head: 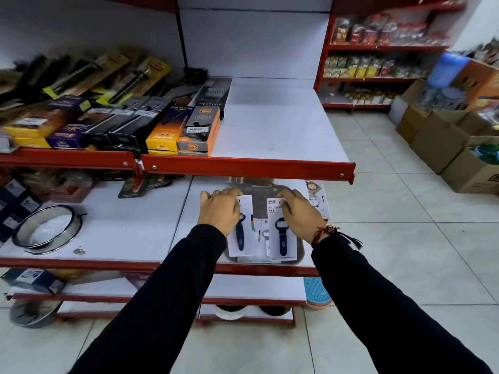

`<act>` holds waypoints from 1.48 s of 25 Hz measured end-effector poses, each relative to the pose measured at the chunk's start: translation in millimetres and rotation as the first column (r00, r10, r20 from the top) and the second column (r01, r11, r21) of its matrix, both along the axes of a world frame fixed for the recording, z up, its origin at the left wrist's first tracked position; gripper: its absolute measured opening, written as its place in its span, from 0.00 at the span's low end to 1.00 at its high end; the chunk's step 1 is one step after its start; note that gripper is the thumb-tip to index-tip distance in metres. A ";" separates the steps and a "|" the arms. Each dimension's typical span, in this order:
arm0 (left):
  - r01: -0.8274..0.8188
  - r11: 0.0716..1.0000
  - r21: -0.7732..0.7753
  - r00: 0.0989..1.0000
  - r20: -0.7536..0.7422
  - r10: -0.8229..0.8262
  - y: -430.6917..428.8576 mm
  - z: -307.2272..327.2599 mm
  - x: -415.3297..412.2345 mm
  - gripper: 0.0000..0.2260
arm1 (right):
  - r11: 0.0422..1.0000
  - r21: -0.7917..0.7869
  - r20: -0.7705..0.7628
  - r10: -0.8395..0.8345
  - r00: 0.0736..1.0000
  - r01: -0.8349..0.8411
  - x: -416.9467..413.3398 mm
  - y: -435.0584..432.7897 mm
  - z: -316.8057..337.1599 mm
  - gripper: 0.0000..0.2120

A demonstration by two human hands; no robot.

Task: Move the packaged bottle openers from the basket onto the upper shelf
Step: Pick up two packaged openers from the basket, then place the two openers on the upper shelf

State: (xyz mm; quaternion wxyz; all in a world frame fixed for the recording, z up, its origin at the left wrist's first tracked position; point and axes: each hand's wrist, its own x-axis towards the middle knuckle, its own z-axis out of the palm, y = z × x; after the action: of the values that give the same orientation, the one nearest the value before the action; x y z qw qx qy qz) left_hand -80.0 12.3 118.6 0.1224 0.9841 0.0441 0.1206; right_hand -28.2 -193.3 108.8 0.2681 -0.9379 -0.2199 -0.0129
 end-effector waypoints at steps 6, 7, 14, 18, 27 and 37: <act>0.051 0.998 0.047 0.985 0.163 -0.058 -2.0 69.4 -16.6 0.14 | 0.999 0.040 0.087 0.027 0.996 -0.031 -18.7 -6.0 72.0 0.13; 0.059 0.996 0.060 0.979 0.190 -0.070 -2.0 83.3 -14.2 0.14 | 0.996 0.074 0.110 0.034 0.993 -0.043 -16.9 -5.8 87.5 0.13; 0.080 0.991 0.111 0.952 0.285 -0.109 9.7 174.4 36.7 0.14 | 0.975 0.213 0.244 0.001 0.970 -0.055 39.3 12.1 179.9 0.14; 0.020 0.994 0.110 0.956 0.288 -0.051 27.7 216.2 87.2 0.08 | 0.974 0.221 0.227 -0.003 0.974 -0.048 100.5 38.6 211.2 0.14; -0.001 0.985 0.175 0.987 -0.158 0.029 44.8 174.1 184.3 0.16 | 0.996 0.087 -0.036 0.003 0.999 0.000 178.9 78.4 160.3 0.16; 0.033 0.957 0.287 0.994 -0.106 -0.002 36.6 128.5 179.6 0.17 | 0.971 -0.183 0.096 -0.136 0.986 0.152 169.9 84.7 123.0 0.15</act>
State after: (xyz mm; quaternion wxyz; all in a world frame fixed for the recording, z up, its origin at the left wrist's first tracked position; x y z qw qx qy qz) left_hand 99.6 48.9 247.1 -0.0236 0.9968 0.0238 0.0729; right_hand 141.6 -108.6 231.8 0.1665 -0.9713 -0.1625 -0.0502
